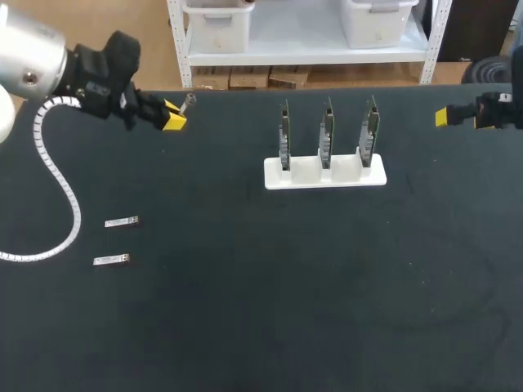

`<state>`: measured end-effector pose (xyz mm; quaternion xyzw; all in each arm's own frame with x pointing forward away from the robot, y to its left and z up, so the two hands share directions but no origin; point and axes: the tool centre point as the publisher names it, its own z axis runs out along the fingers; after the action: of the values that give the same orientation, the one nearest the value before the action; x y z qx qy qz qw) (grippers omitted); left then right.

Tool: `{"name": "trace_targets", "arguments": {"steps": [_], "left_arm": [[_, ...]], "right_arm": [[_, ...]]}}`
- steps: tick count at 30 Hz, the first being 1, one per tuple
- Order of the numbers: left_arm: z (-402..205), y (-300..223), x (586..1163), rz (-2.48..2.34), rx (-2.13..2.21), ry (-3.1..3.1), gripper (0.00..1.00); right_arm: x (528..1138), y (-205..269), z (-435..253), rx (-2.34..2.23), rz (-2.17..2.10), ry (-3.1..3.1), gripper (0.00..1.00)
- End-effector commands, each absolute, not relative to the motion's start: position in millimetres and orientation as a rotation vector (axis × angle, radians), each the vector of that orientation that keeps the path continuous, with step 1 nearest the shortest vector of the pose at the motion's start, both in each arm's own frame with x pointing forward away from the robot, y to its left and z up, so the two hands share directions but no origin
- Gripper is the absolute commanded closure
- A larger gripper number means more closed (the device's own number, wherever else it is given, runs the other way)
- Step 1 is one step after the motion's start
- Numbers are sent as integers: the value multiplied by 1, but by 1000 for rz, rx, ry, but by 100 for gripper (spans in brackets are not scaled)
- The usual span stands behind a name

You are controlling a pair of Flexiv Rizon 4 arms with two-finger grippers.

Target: Pick up the optical module with the left hand, and insert it into the network port with the right hand.

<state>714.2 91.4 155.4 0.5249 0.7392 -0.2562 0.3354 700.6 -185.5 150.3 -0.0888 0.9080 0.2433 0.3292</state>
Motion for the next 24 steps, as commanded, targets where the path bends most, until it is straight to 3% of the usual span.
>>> {"name": "trace_targets", "arguments": {"steps": [1, 12, 24], "left_arm": [[155, 87, 712, -681, 1365, 1906, 100], [196, -16, 720, -876, 1424, 1609, 100], [194, -39, 737, -1018, 1367, 1540, 100]], "right_arm": [[700, -185, 151, -229, 631, 2377, 0], [700, -185, 151, -229, 631, 2377, 0], [700, -185, 151, -229, 631, 2377, 0]]}}
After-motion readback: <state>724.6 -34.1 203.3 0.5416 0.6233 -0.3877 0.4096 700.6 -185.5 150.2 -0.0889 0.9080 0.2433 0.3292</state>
